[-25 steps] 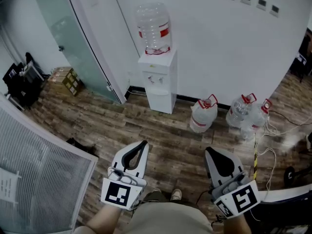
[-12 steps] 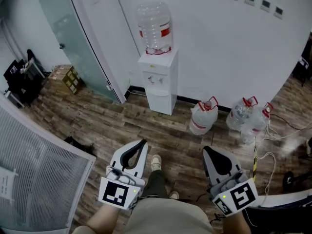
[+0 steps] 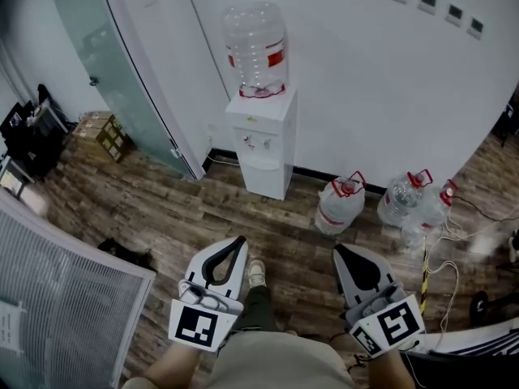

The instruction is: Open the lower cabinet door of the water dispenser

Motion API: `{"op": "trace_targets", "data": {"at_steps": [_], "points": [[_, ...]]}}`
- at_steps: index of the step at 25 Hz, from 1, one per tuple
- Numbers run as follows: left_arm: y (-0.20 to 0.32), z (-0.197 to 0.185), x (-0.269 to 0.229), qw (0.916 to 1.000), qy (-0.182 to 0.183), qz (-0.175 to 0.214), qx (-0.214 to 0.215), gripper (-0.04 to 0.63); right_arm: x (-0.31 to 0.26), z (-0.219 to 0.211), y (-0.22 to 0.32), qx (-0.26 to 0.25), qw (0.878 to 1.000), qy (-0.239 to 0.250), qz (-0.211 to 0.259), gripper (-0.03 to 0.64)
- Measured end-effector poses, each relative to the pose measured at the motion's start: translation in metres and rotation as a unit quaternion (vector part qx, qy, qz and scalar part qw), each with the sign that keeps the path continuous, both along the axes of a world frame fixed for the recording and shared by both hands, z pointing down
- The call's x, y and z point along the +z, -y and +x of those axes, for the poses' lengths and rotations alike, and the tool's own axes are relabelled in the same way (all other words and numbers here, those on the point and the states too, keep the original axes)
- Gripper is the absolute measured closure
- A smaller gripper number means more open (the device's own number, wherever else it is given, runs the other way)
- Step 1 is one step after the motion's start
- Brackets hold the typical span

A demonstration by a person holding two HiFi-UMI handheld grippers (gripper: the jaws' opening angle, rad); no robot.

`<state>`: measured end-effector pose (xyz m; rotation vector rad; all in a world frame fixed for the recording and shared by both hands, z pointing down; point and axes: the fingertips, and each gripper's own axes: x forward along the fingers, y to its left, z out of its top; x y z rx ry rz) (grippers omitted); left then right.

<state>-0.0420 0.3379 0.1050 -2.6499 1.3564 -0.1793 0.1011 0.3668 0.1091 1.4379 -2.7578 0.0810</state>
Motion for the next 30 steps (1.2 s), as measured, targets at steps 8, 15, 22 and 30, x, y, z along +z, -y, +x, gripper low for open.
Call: {"op": "trace_targets", "data": {"at_steps": [8,15,22,30], "points": [[0.099,-0.021,-0.002,0.9998,-0.002,-0.011,0.016,0.589,0.003,-0.039,0.092,-0.013,1.0,-0.018,-0.018,0.609],[0.188,-0.046,-0.005,0.9992,0.005,-0.013,0.037,0.589,-0.004,-0.065,0.178,0.001,0.999,-0.016,-0.029,0.609],[0.274,-0.068,-0.01,0.998,0.007,-0.013,0.062,0.589,-0.008,-0.084,0.262,0.026,0.998,-0.029,-0.042,0.609],[0.344,-0.082,0.0,0.9961,0.01,-0.022,0.085,0.589,-0.008,-0.097,0.333,0.045,0.998,-0.013,-0.031,0.609]]}}
